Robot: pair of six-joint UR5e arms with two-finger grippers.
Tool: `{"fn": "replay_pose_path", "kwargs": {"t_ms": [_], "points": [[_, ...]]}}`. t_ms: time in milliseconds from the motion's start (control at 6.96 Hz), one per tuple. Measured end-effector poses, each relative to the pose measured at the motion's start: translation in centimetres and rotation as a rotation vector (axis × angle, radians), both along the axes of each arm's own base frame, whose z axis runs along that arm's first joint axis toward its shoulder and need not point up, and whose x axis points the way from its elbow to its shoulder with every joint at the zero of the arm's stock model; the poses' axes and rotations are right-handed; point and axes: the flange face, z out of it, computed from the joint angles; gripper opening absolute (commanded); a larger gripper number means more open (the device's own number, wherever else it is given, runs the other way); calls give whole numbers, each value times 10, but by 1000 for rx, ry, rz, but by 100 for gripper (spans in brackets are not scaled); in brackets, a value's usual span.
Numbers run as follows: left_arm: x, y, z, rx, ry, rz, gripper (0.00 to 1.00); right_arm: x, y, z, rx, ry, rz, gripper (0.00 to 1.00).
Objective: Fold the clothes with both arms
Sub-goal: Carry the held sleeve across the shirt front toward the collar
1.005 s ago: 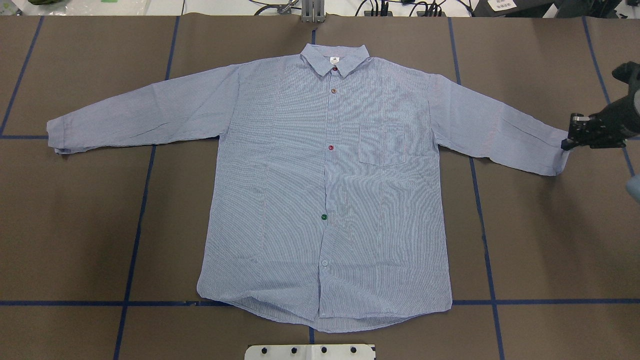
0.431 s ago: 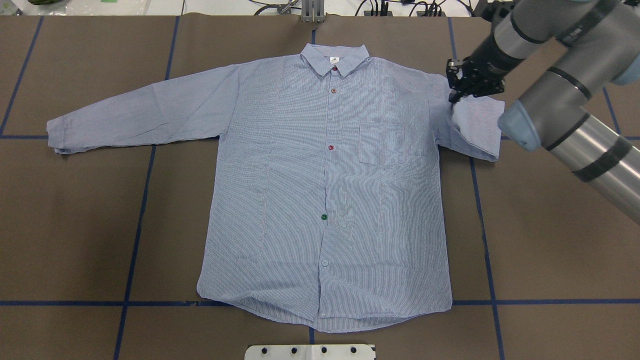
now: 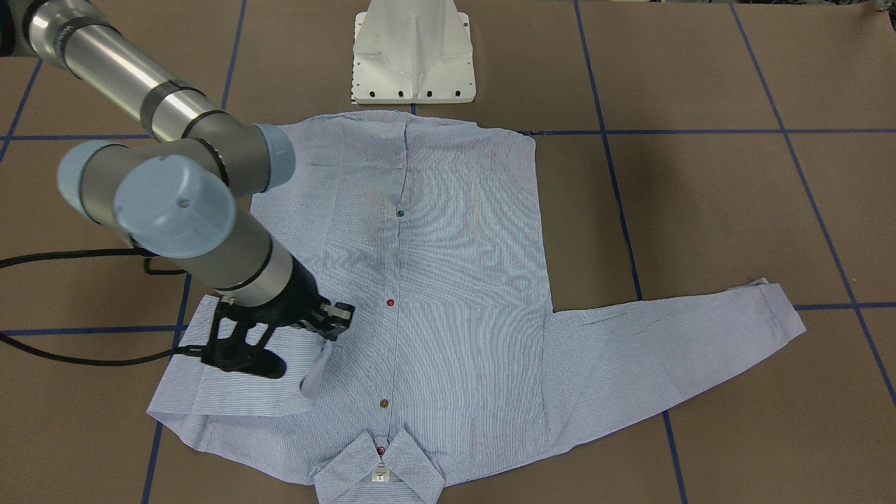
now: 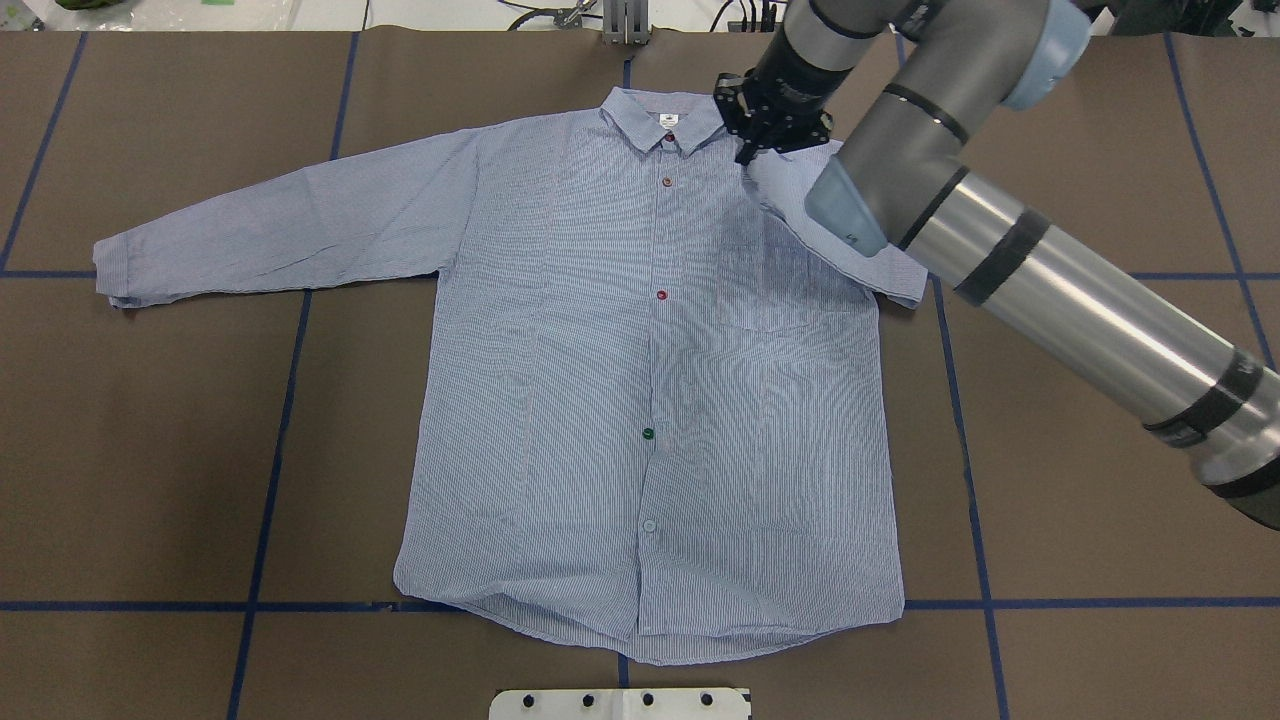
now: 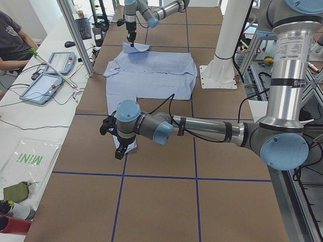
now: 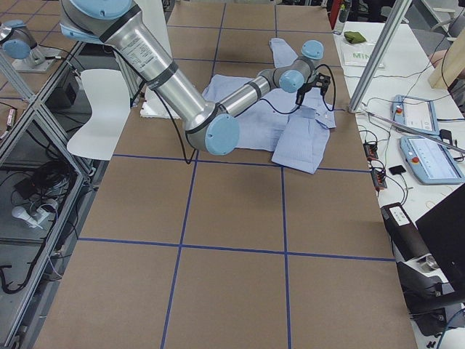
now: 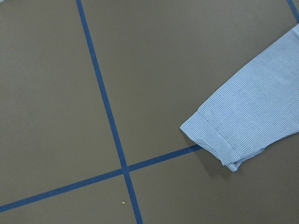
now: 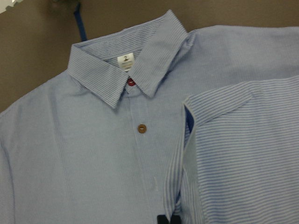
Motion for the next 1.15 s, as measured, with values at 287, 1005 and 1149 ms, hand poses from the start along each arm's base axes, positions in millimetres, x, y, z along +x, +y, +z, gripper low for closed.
{"fn": "replay_pose_path", "kwargs": {"t_ms": [287,1005,1149], "points": [[0,1,0,0,0,0,99,-66,19,-49,14,-13,63,0],[0,3,2,-2,1,1,99,-118,45,-74,64,-27,66,0],[0,3,2,-3,2,1,99,-120,47,-75,72,-34,66,0]]}}
